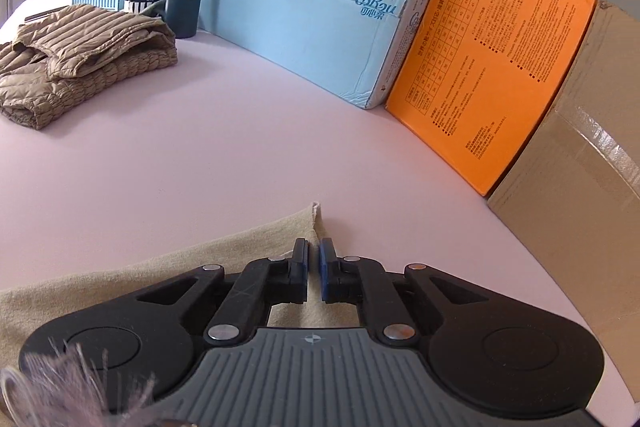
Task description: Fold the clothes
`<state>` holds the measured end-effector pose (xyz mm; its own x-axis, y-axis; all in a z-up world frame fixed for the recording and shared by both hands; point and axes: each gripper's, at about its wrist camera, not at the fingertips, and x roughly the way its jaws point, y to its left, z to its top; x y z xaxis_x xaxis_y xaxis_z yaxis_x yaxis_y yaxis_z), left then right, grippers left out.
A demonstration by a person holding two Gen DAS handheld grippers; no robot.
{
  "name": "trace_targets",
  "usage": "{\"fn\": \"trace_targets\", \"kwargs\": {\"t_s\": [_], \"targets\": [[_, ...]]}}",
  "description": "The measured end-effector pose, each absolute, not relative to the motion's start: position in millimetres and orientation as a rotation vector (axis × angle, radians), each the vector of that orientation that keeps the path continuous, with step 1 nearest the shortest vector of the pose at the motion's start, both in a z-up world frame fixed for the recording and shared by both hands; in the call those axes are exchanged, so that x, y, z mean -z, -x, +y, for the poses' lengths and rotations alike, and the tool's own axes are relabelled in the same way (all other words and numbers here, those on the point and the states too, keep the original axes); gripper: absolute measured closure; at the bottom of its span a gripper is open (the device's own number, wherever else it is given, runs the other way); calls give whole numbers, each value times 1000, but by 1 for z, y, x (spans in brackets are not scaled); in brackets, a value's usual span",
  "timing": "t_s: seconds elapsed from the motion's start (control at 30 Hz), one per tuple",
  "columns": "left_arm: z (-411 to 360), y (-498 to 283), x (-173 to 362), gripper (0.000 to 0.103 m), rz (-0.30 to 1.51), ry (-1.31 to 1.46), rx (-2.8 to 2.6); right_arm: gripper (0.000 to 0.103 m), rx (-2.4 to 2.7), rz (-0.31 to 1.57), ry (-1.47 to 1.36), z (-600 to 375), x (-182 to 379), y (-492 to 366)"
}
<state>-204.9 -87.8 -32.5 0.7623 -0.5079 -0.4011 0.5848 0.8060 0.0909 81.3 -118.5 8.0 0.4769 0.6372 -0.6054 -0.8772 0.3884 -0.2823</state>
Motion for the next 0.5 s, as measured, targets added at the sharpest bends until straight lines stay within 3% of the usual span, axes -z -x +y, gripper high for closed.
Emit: {"fn": "trace_targets", "kwargs": {"t_s": [0.5], "targets": [[-93,203,35,19,402,-250,639,96,-883,412,533,-114,7,-126]]}}
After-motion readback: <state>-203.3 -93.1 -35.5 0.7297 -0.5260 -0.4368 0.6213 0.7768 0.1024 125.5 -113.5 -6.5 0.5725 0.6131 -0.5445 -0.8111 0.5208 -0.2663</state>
